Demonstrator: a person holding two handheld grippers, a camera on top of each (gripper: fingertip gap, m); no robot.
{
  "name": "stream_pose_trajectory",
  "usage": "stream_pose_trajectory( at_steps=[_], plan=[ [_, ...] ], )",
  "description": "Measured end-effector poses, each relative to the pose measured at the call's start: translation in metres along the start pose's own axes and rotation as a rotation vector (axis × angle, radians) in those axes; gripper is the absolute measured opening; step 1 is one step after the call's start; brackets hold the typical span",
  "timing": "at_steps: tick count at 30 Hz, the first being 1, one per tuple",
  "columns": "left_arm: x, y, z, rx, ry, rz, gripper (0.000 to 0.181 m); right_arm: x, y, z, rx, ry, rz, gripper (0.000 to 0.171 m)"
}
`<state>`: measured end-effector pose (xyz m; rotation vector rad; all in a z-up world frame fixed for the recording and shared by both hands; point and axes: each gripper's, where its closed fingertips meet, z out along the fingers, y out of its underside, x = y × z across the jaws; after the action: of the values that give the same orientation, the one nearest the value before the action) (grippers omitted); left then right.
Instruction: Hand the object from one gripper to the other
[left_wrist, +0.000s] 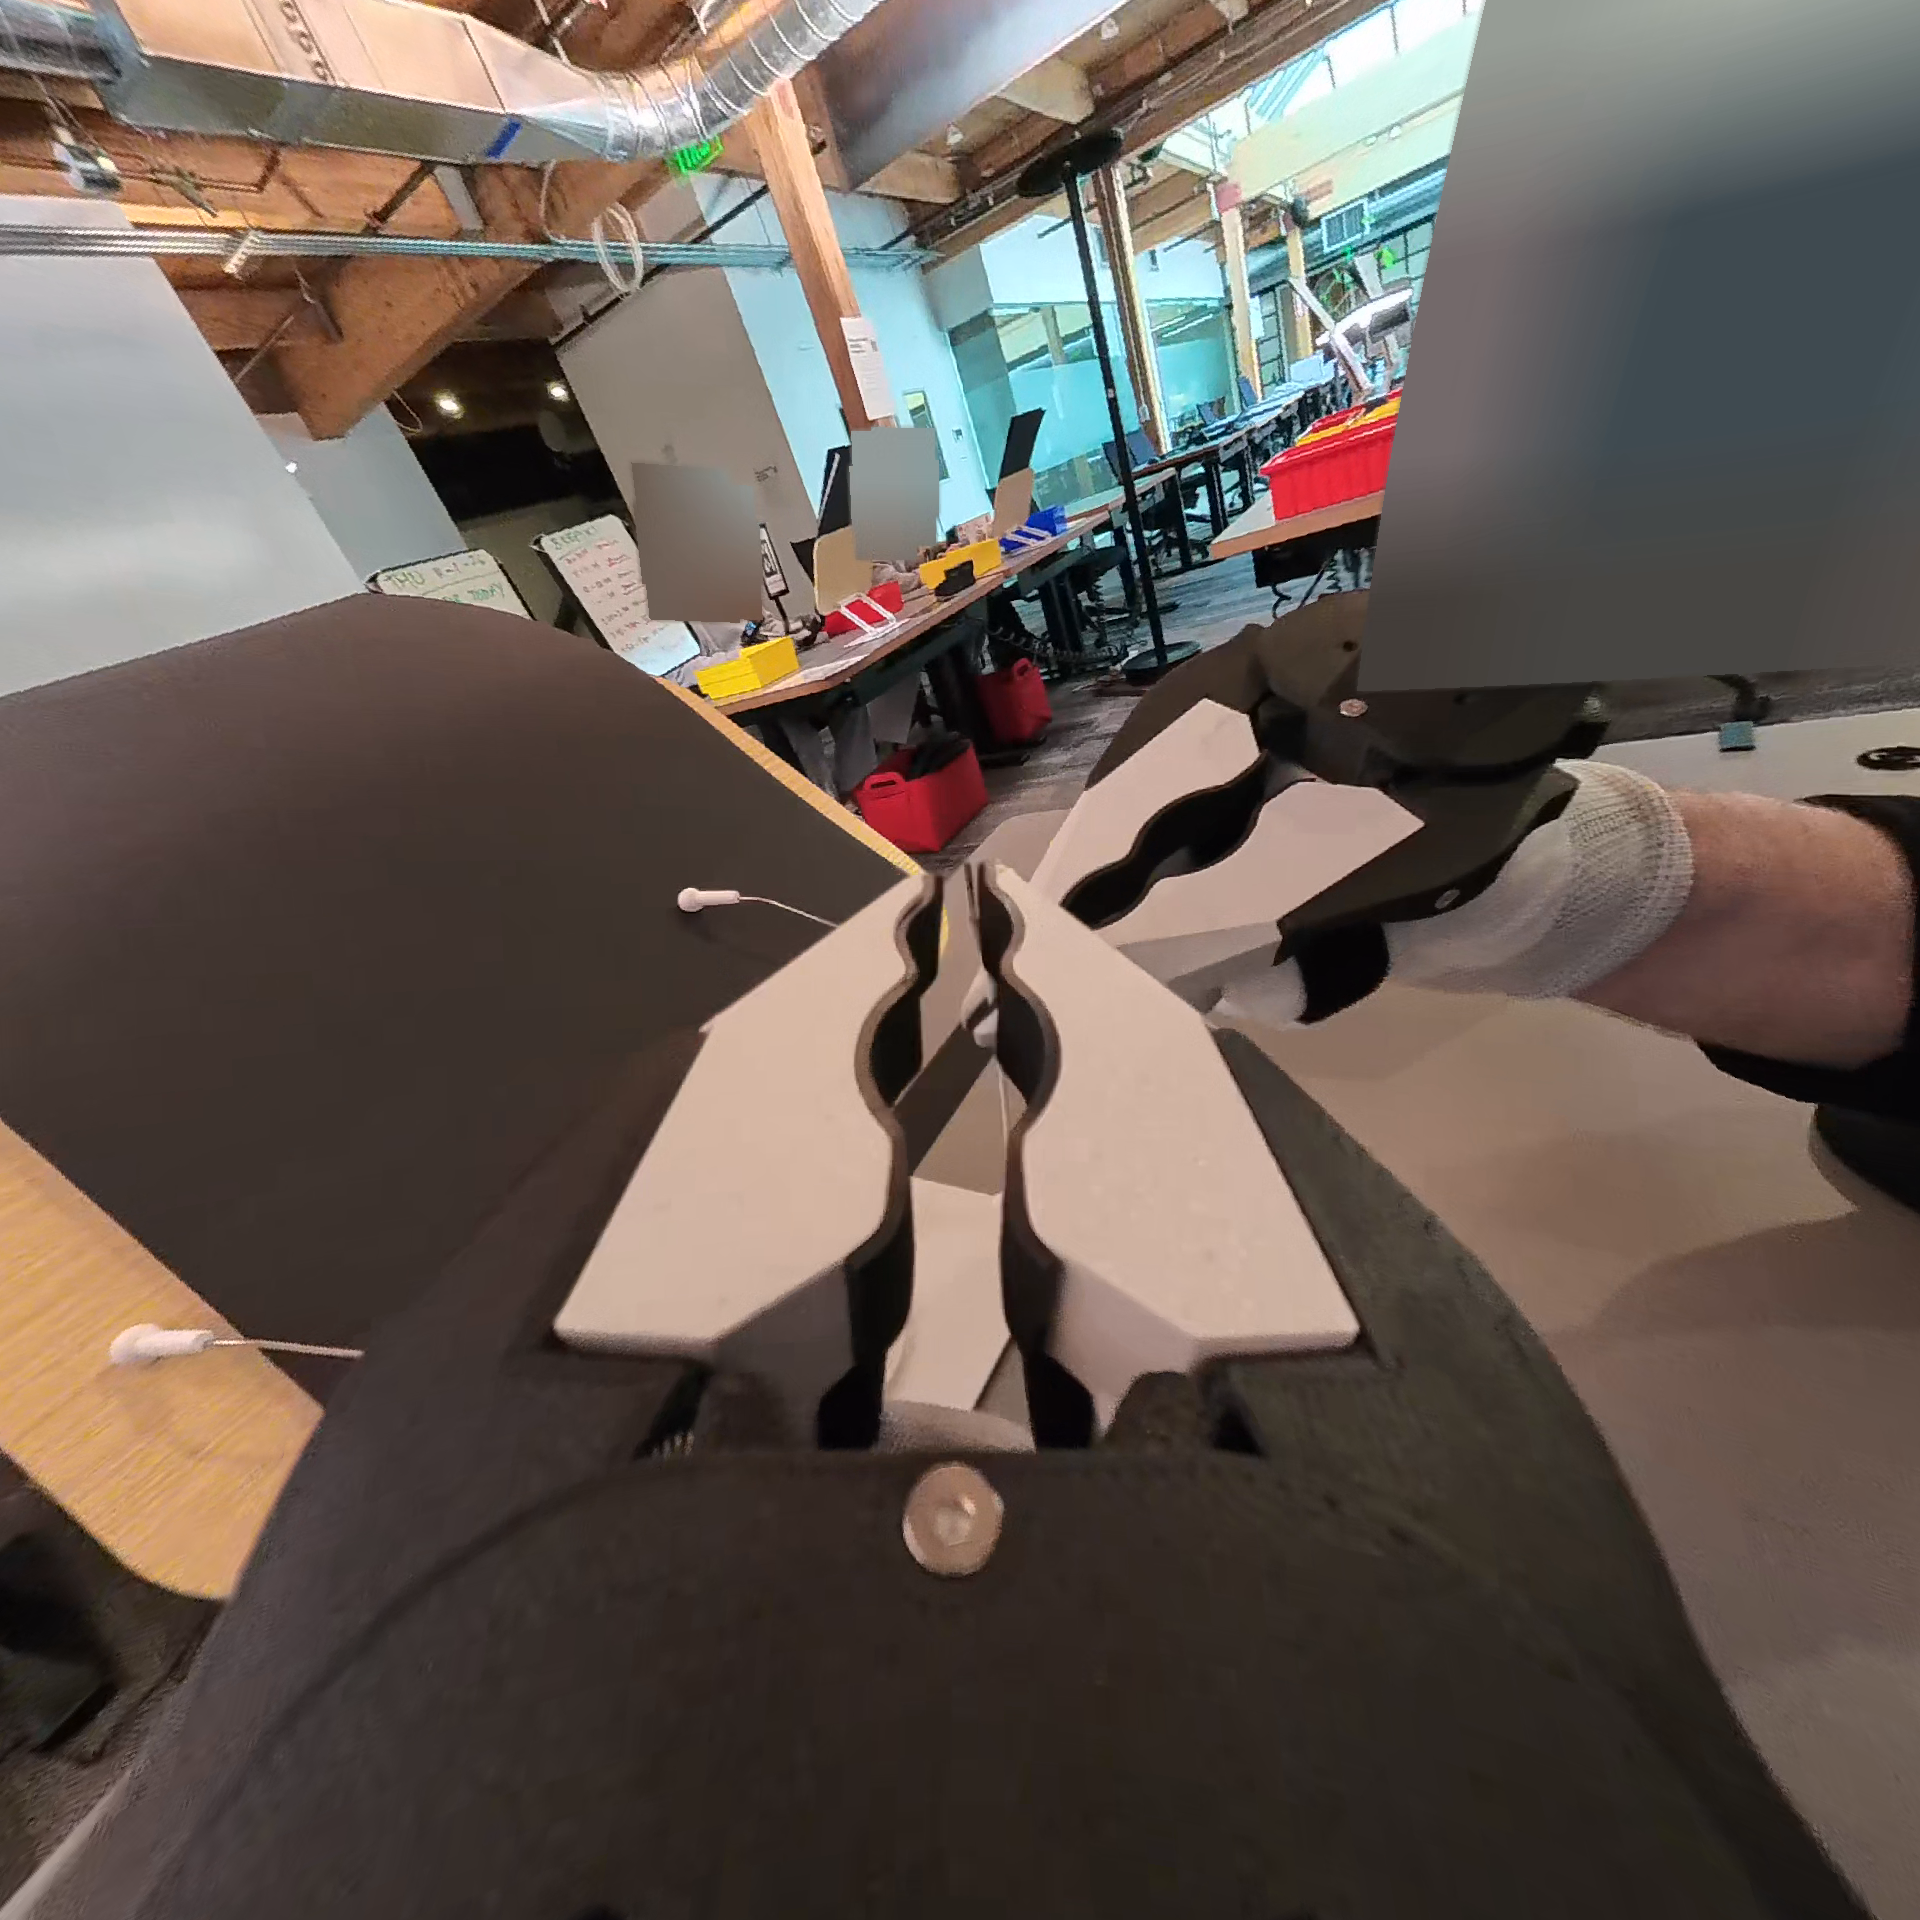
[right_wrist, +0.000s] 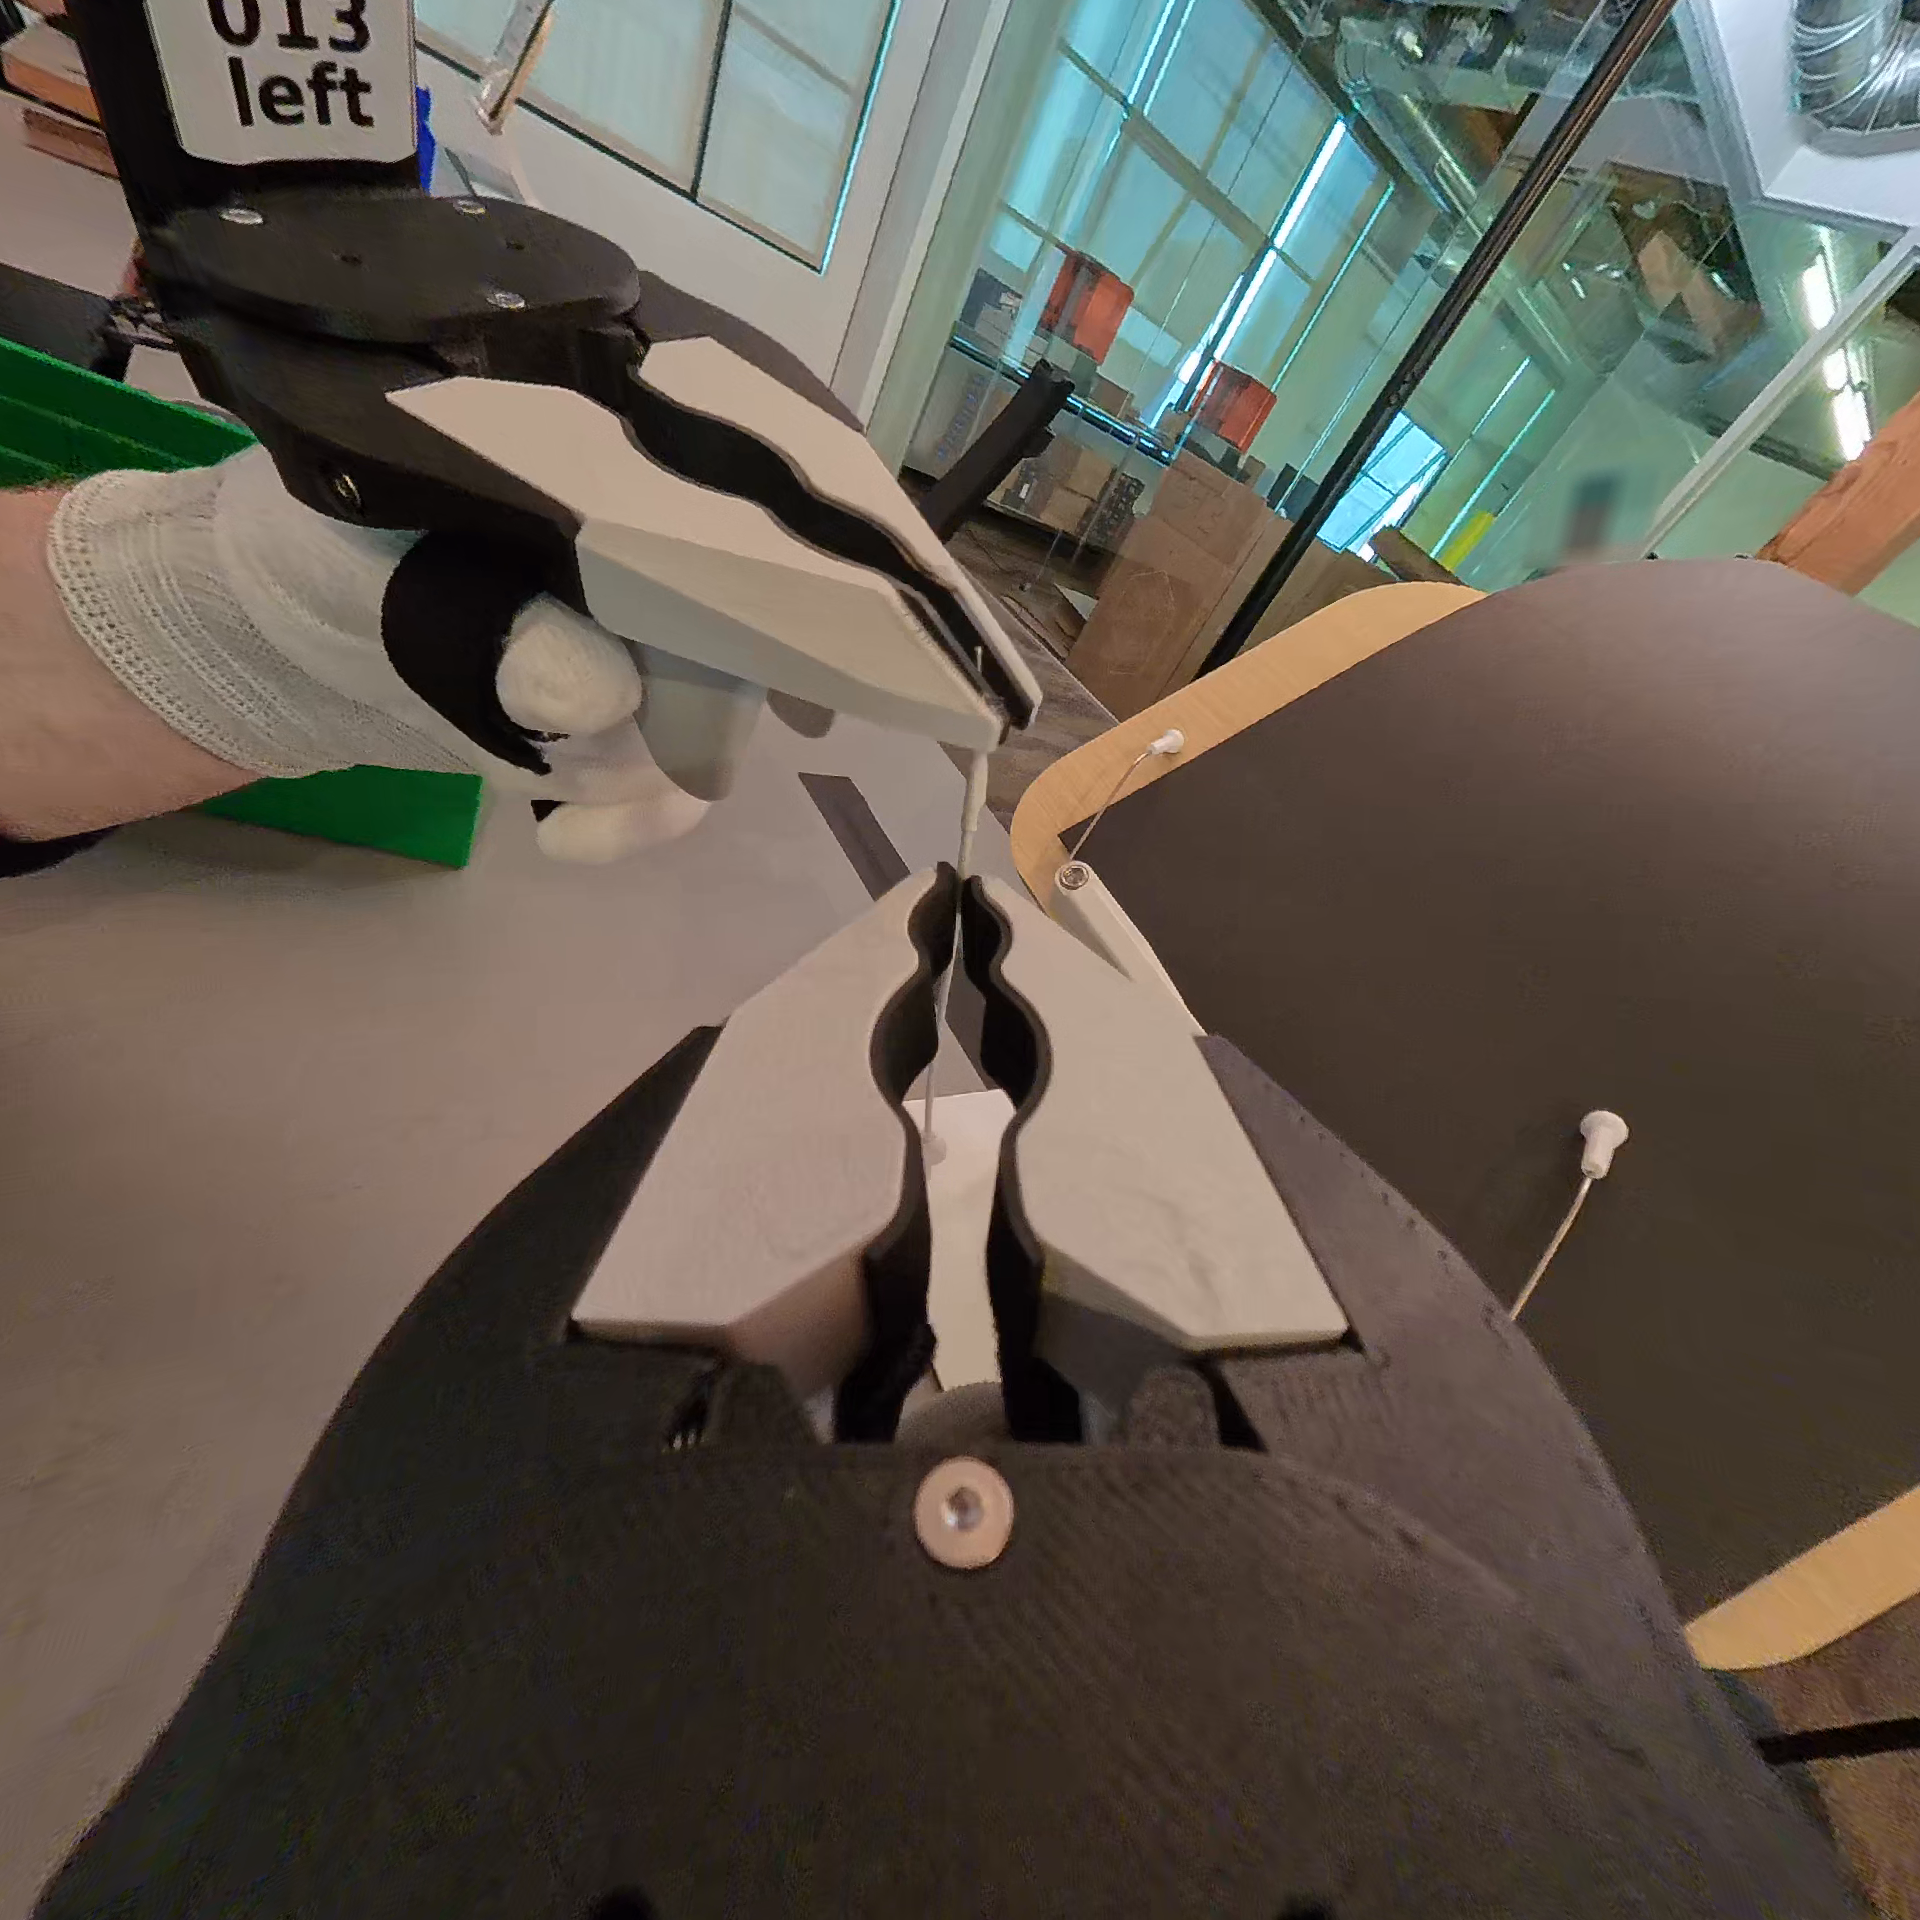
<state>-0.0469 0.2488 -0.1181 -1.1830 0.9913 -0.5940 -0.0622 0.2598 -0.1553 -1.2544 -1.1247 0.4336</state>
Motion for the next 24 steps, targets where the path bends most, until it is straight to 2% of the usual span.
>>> stream_pose_trajectory(
  at_steps=[12, 15, 16, 20, 24],
  plan=[
    [-0.002, -0.001, 0.002, -0.009, -0.032, 0.000, 0.000, 0.001, -0.005, 0.001, 0.038, 0.019, 0.019, 0.000],
    [-0.011, 0.003, 0.000, -0.032, -0.057, -0.030, 0.000, 0.002, -0.007, 0.000, 0.035, 0.040, -0.029, 0.026],
    [-0.015, 0.005, -0.001, -0.046, -0.069, -0.065, 0.000, 0.003, -0.007, -0.001, 0.024, 0.049, -0.052, 0.028],
    [-0.020, 0.017, -0.003, -0.127, -0.049, -0.111, 0.000, 0.004, -0.009, -0.009, -0.034, 0.095, -0.265, 0.028],
    [-0.021, 0.031, -0.007, -0.236, -0.032, -0.139, 0.000, -0.010, -0.004, -0.013, -0.129, 0.094, -0.594, 0.022]
  ],
)
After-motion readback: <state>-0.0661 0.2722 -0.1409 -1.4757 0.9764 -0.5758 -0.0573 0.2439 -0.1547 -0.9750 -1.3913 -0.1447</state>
